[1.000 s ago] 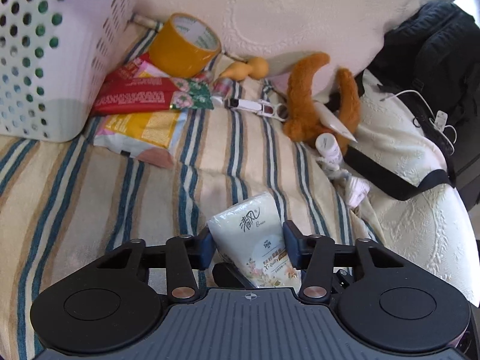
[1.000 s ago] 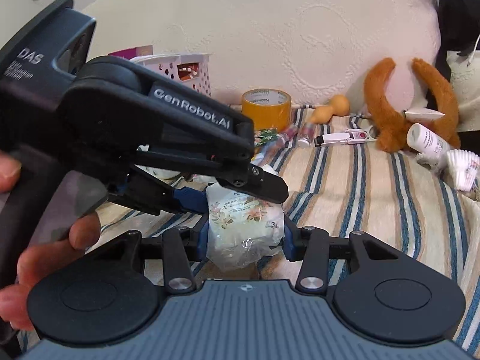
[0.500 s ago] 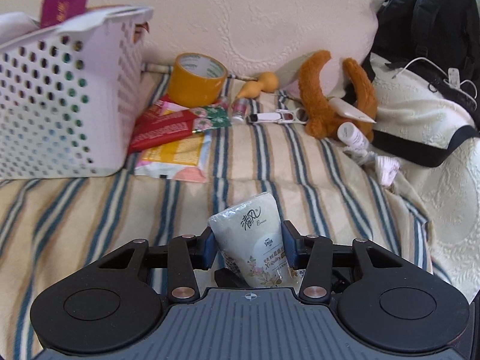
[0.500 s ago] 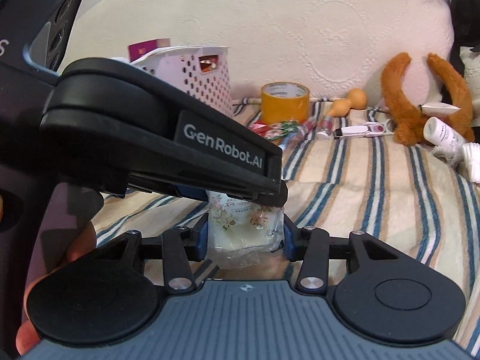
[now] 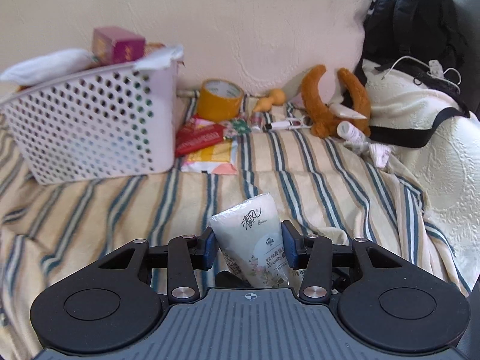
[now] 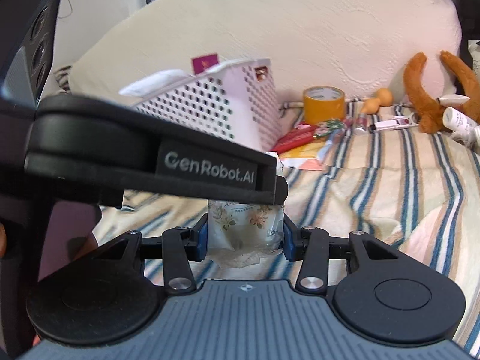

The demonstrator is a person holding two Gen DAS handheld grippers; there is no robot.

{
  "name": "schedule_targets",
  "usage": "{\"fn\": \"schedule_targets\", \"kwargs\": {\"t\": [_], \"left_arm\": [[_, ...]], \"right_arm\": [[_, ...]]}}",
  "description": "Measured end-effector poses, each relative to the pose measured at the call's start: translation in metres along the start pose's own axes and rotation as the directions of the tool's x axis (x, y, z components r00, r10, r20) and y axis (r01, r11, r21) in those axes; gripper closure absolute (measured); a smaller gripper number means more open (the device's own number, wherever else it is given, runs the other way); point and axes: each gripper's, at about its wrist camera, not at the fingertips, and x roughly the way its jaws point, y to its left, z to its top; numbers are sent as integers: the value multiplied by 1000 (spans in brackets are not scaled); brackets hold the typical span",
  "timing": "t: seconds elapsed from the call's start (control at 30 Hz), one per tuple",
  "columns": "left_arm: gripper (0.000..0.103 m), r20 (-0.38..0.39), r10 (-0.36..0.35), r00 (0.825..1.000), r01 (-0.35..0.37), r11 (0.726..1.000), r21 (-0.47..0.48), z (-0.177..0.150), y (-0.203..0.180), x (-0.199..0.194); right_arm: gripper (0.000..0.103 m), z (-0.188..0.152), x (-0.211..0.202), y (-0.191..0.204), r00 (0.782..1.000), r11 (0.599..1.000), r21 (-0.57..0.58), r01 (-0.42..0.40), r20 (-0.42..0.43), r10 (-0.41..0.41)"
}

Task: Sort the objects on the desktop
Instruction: 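Carry the tissue packet with both grippers over the white basket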

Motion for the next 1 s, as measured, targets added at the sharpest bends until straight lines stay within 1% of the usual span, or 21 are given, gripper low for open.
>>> {"fn": "schedule_targets", "kwargs": {"t": [0.17,0.27,0.33,0.4,0.5,0.63,0.8,1.0], "left_arm": [[58,42,41,998,-40,999,-18,-13,19,-16],[58,48,62,997,-59,996,-60,-22,40,-18],[58,44,82,996,-77,991,-111,-28,56,-20],[58,43,101,994,-94,986,-140,-33,70,-24],[58,42,118,992,-109,979,-172,-35,80,-27],[58,51,111,992,-100,978,-182,-37,82,-27],[58,42,94,995,-86,984,-156,-33,79,-17],[58,40,41,998,-35,991,-131,-21,77,2]], "right_arm": [[52,1,7,20,998,998,-15,-56,-21,56],[52,0,22,33,995,996,-32,-82,-57,80],[52,-3,31,49,991,993,-55,-102,-90,97],[52,-3,40,60,988,990,-80,-115,-111,106],[52,-6,46,71,986,986,-104,-129,-124,116],[52,-5,45,69,984,986,-100,-137,-130,124],[52,-5,45,56,984,989,-76,-130,-134,119],[52,5,54,40,988,994,-57,-92,-129,84]]}}
